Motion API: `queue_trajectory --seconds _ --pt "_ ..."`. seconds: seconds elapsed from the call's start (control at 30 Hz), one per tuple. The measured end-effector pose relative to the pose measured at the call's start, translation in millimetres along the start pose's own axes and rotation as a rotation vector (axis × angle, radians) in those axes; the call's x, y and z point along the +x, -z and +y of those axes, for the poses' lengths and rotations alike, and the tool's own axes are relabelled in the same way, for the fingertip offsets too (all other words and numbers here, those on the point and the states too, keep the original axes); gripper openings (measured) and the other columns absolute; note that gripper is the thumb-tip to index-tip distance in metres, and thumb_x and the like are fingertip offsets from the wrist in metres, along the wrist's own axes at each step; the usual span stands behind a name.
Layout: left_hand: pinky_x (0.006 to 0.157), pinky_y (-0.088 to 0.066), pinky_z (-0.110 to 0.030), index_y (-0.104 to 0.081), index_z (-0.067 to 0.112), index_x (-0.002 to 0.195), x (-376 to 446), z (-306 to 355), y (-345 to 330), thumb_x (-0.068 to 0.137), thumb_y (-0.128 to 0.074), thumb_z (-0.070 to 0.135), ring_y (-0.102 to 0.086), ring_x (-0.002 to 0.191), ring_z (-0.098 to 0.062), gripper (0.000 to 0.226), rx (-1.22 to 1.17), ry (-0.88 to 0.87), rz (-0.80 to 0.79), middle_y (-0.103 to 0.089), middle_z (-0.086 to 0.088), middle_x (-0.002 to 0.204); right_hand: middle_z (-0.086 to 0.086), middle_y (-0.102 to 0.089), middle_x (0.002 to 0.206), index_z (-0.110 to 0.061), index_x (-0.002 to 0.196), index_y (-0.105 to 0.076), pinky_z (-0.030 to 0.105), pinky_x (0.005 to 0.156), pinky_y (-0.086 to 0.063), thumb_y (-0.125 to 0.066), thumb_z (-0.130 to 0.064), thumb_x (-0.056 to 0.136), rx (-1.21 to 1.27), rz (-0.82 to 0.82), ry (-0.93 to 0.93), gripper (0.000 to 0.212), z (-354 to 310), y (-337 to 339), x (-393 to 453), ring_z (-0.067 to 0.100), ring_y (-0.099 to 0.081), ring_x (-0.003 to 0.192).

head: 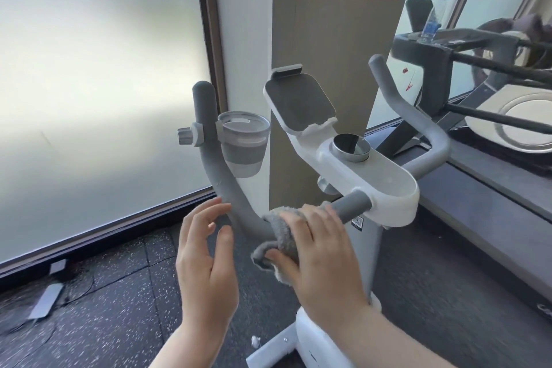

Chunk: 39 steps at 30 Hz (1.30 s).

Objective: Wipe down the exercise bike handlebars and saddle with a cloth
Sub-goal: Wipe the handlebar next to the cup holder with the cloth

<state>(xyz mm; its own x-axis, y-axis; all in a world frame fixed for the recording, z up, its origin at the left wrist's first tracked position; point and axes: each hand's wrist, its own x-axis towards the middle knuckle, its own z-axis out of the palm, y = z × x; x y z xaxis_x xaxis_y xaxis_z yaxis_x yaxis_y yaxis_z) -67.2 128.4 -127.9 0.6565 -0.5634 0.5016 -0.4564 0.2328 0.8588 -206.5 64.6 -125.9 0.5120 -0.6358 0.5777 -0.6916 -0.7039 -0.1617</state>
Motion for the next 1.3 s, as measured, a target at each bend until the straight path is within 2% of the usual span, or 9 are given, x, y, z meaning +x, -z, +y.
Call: queue_trajectory --seconds 0.1,0.17,0.33,0.43,0.53,0.7,0.9,1.07,1.3 --pt "0.092 -0.049 -0.037 -0.062 0.026 0.111 0.1 -3.1 -1.4 0.087 -0.047 0.011 -0.056 0.113 -0.018 0.032 -0.01 0.023 -0.018 -0.06 0.011 0.115 0.003 -0.06 0.087 -0.014 0.1 -0.061 0.041 0.084 -0.05 -0.043 -0.055 0.088 -0.108 -0.002 -0.069 0.046 -40.8 -10.5 20.8 0.026 -0.058 0.082" --pt "0.092 -0.048 -0.031 -0.061 0.027 0.111 0.3 -4.6 -1.1 0.088 -0.046 0.014 -0.057 0.112 -0.018 0.031 -0.014 0.021 -0.033 -0.06 0.012 0.114 0.001 -0.062 0.082 -0.015 0.1 -0.063 0.036 0.075 -0.048 -0.041 -0.057 0.089 -0.062 0.006 -0.002 0.049 -31.1 -7.1 24.7 0.023 -0.059 0.077" --pt "0.09 -0.04 -0.011 -0.064 0.025 0.107 6.3 -0.3 7.3 0.09 -0.044 0.015 -0.057 0.112 -0.009 0.028 -0.012 0.006 -0.061 -0.064 0.01 0.113 0.007 -0.057 0.117 -0.015 0.129 -0.048 0.047 0.108 -0.033 -0.046 -0.05 0.092 -0.065 0.075 0.071 0.051 2.8 -10.9 -7.3 0.028 -0.052 0.116" --pt "0.09 -0.041 -0.013 -0.065 0.022 0.106 3.4 -2.4 6.8 0.09 -0.044 0.013 -0.056 0.115 -0.009 0.028 -0.009 0.014 -0.069 -0.063 0.009 0.116 0.008 -0.058 0.109 -0.013 0.123 -0.049 0.047 0.107 -0.034 -0.047 -0.049 0.092 -0.077 0.05 -0.088 0.048 -32.9 -22.3 2.9 0.031 -0.055 0.104" --pt "0.09 -0.043 -0.019 -0.067 0.021 0.103 2.3 -5.2 3.5 0.09 -0.044 0.012 -0.055 0.117 -0.01 0.028 -0.006 0.013 -0.039 -0.062 0.009 0.117 0.002 -0.062 0.1 -0.015 0.12 -0.052 0.04 0.101 -0.037 -0.048 -0.052 0.088 -0.06 -0.004 -0.018 0.049 -33.8 -13.0 12.5 0.026 -0.058 0.095" --pt "0.087 -0.04 -0.012 -0.069 0.02 0.097 3.5 -0.4 -1.3 0.089 -0.044 0.012 -0.056 0.112 -0.007 0.027 -0.042 0.04 0.007 -0.063 0.006 0.112 -0.002 -0.06 0.122 -0.022 0.132 -0.05 0.045 0.114 -0.024 -0.047 -0.056 0.091 0.003 -0.019 0.173 0.053 24.1 2.9 -3.1 0.019 -0.054 0.12" --pt "0.086 -0.04 -0.012 -0.069 0.018 0.096 1.4 -0.4 -5.3 0.089 -0.044 0.01 -0.057 0.113 -0.008 0.027 -0.049 0.059 0.048 -0.064 0.005 0.111 -0.003 -0.064 0.084 -0.018 0.105 -0.066 0.034 0.1 -0.038 -0.038 -0.066 0.089 -0.001 -0.033 0.088 0.058 -1.6 -5.7 20.3 0.021 -0.06 0.083" --pt "0.088 -0.039 -0.012 -0.07 0.018 0.095 1.9 1.3 -3.0 0.09 -0.043 0.013 -0.056 0.113 -0.005 0.027 -0.041 0.066 0.027 -0.065 0.005 0.111 -0.01 -0.062 0.12 -0.025 0.133 -0.047 0.017 0.114 -0.008 -0.025 -0.065 0.093 0.335 -0.192 0.09 0.061 24.7 23.5 23.1 -0.002 -0.037 0.119" --pt "0.092 -0.038 -0.012 -0.069 0.017 0.095 -1.4 0.6 -4.3 0.09 -0.043 0.013 -0.055 0.117 -0.007 0.027 -0.047 0.073 0.016 -0.064 0.005 0.115 -0.012 -0.057 0.13 -0.022 0.128 -0.056 0.039 0.117 -0.02 -0.044 -0.036 0.097 0.361 -0.04 0.08 0.036 39.1 13.0 1.8 0.008 -0.043 0.131"
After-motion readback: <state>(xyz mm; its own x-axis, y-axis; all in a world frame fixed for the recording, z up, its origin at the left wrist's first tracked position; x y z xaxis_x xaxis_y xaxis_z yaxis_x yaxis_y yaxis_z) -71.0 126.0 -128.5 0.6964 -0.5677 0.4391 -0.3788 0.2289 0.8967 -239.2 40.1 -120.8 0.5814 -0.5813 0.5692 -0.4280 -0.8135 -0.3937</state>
